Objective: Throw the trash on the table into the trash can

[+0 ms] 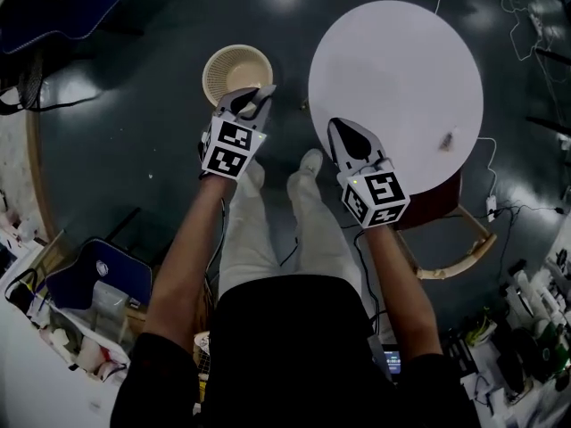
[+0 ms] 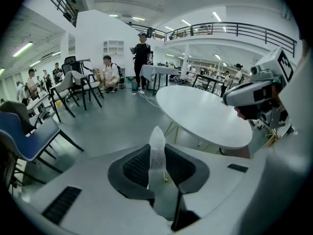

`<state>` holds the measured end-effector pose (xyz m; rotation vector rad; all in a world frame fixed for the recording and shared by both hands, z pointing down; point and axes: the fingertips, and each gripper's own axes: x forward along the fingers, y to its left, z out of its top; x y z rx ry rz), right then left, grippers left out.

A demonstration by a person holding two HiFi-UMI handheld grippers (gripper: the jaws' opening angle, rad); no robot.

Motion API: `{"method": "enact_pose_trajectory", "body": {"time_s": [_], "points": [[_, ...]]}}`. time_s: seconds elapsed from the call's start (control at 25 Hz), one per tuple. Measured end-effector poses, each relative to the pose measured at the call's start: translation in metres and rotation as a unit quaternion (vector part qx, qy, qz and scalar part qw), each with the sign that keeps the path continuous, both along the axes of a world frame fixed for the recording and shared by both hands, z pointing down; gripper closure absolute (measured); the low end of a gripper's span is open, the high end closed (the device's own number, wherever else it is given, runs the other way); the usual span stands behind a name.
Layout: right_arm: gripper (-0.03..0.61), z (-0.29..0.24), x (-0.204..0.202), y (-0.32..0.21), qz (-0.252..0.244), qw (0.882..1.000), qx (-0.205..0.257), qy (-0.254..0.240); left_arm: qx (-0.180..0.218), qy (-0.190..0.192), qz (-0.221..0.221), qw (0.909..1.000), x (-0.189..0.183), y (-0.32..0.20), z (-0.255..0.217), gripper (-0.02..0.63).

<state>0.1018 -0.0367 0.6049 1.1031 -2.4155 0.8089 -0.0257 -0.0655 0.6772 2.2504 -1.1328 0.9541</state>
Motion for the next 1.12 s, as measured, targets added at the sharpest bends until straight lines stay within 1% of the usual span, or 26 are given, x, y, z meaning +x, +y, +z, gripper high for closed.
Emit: {"method": "enact_pose_trajectory", "body": {"time_s": [0.32,0.52,0.6,0.76,0.92,1.0,1.04,1.12], "points": [[0.563,0.029,-0.095,0.003,-0.017,1.0,-0.016,-0.001,-0.024,-0.009,-0.031,0.9992,-0.088,0.001,0.051,0.515],[0.563,0.064,-0.14,0.002,-0.029,0.999,-0.03,0.002,-0.046,-0.024,-0.024,0.9984,-0.127,-0.004,0.101,0.515],[0.563,0.078,-0.153,0.002,-0.033,0.999,-0.036,0.005,-0.055,-0.026,-0.023,0.9979,-0.138,-0.007,0.12,0.515],[0.563,0.105,-0.175,0.005,-0.039,0.998,-0.05,0.009,-0.066,-0.019,-0.041,0.9968,-0.161,-0.015,0.15,0.515],[0.563,0.133,-0.189,0.01,-0.043,0.997,-0.065,0.013,-0.077,-0.023,-0.038,0.9961,-0.175,-0.017,0.185,0.515],[0.563,0.148,-0.192,0.008,-0.044,0.996,-0.069,0.017,-0.086,-0.017,-0.037,0.9955,-0.179,-0.02,0.203,0.514],[0.563,0.154,-0.194,0.006,-0.045,0.996,-0.071,0.019,-0.09,-0.013,-0.037,0.9952,-0.181,-0.022,0.212,0.507],[0.563,0.166,-0.193,0.003,-0.046,0.996,-0.073,0.023,-0.094,-0.005,-0.039,0.9948,-0.184,-0.026,0.227,0.459]]}}
